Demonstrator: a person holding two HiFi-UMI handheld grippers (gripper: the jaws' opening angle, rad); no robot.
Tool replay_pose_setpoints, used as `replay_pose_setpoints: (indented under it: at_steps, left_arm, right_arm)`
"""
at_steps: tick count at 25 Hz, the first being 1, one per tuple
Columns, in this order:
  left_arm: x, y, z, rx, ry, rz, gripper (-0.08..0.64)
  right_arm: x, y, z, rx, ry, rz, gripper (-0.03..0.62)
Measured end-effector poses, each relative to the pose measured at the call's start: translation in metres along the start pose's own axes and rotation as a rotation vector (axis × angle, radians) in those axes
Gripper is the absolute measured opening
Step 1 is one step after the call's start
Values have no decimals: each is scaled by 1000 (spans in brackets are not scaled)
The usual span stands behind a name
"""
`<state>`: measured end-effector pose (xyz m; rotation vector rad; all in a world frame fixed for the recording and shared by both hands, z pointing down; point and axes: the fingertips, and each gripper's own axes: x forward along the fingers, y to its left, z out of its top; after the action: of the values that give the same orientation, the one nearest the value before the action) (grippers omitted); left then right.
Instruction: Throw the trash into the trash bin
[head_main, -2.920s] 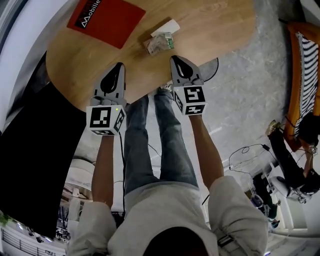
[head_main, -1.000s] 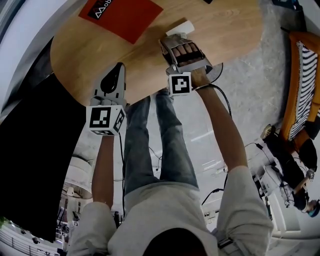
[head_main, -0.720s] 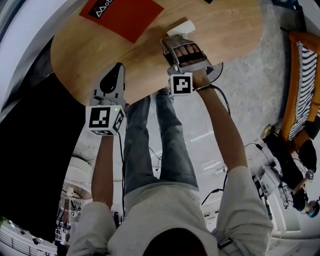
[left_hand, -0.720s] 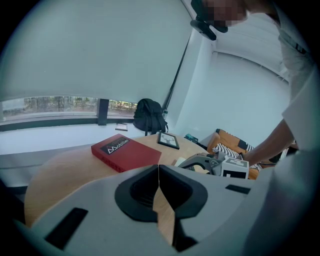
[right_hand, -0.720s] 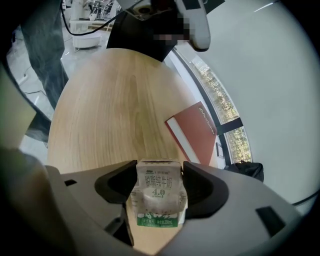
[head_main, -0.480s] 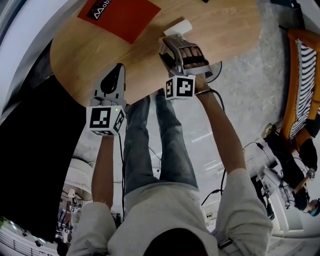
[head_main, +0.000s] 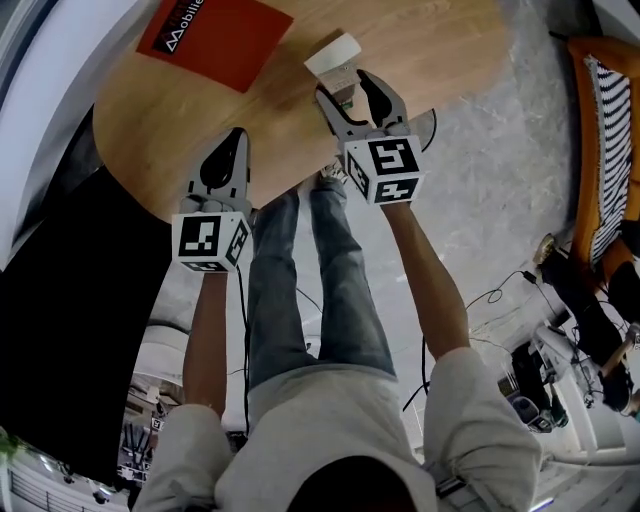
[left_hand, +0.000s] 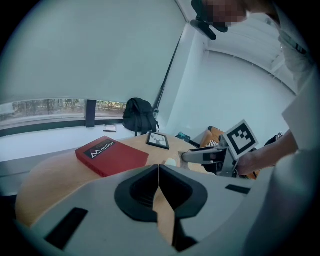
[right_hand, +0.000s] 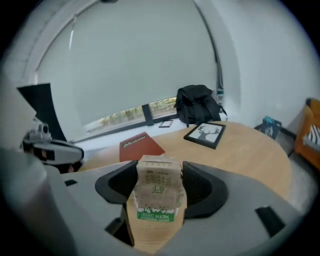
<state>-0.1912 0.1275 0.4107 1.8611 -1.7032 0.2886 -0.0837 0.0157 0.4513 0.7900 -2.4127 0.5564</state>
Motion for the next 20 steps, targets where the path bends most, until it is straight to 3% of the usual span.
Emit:
replay_pose_setpoints:
  at_steps: [3, 6, 16, 20]
  left_arm:
    - [6, -10, 1, 15, 8, -21, 21]
    - [15, -23, 1, 28, 15, -43, 21]
    - [58, -92, 7, 113, 61, -187, 21]
    - [76, -124, 8, 157, 80, -249, 21]
  right_arm:
    - [-19, -26, -2, 184, -63, -51, 296]
    - [-42, -56, -13, 280, -94, -128, 296]
    - [-137, -155, -80, 372, -92, -419, 296]
    - [-163, -181, -114, 434, -80, -485, 296]
